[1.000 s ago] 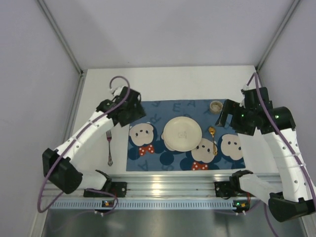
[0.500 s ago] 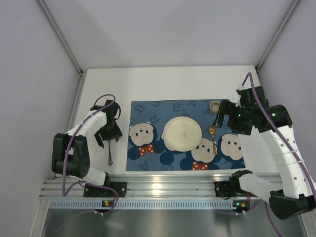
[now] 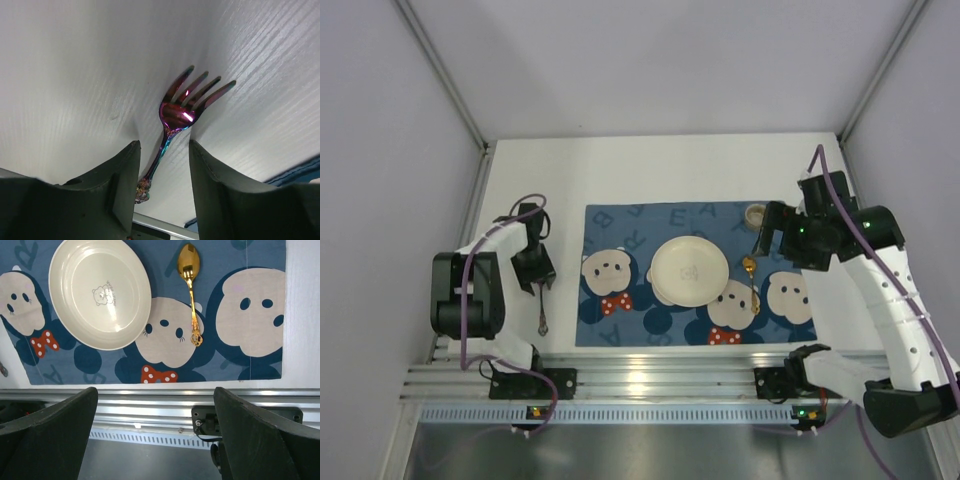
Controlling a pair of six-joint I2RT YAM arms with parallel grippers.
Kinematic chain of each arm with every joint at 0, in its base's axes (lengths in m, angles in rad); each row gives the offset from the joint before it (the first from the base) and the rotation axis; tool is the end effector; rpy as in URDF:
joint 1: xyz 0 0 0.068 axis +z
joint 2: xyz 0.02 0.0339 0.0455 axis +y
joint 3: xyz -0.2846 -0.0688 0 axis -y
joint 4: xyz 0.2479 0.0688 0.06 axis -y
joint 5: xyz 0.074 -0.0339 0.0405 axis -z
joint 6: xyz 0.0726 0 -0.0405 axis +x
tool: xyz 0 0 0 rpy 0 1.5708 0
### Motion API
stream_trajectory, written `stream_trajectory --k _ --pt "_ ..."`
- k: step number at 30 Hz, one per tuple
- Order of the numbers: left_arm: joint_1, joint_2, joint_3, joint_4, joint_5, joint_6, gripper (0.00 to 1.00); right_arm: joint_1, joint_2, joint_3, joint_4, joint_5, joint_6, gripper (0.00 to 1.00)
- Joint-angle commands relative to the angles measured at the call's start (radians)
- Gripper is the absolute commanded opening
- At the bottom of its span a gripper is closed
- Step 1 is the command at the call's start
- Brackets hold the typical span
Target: Set the dinner table for one person
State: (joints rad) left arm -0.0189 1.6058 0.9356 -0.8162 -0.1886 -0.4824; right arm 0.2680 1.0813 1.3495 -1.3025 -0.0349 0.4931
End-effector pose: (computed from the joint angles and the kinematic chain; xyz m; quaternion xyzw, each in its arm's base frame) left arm 0.2740 0.0084 0.1462 -0.2323 0.9672 0.0807 0.0640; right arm 0.1770 0.0512 0.3623 0.1037 0.9585 0.1141 0.2398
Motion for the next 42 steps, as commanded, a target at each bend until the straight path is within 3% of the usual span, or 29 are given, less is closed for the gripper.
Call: stream_trajectory --k 1,7,11,14,18,24,27,33,37,42 --pt "0.053 0.031 0.003 0.052 0.044 0.073 0.48 0.013 0.011 0.004 0.003 0.03 0.009 1.0" --pt "0.068 0.12 0.015 0.045 0.061 0.094 0.41 0.007 0.04 0.02 0.005 0.072 0.018 1.0" --pt "0.07 0.177 0.043 0.034 0.006 0.094 0.19 -0.001 0.057 0.022 0.009 0.084 0.024 1.0" --pt "0.071 0.189 0.052 0.046 -0.015 0.081 0.16 -0.007 0.068 0.014 0.017 0.093 0.024 1.0" --pt "0.071 0.238 0.065 0.08 -0.009 0.077 0.01 -0.01 0.088 0.016 0.022 0.099 0.018 1.0" --pt "0.063 0.153 0.101 0.055 -0.046 0.096 0.0 -0.013 0.091 0.046 0.02 0.107 0.004 1.0" --pt "0.022 0.068 0.207 -0.018 -0.086 0.114 0.0 -0.013 0.088 0.039 0.023 0.113 -0.004 1.0" --pt "-0.206 -0.004 0.4 -0.11 -0.062 0.14 0.0 -0.019 0.086 0.02 0.039 0.121 -0.022 1.0" --pt "-0.363 -0.004 0.424 -0.065 0.053 0.096 0.0 -0.023 0.081 0.028 0.04 0.124 -0.033 1.0" --pt "-0.504 0.081 0.404 0.035 0.068 0.053 0.0 -0.024 0.068 0.02 0.039 0.124 -0.041 1.0"
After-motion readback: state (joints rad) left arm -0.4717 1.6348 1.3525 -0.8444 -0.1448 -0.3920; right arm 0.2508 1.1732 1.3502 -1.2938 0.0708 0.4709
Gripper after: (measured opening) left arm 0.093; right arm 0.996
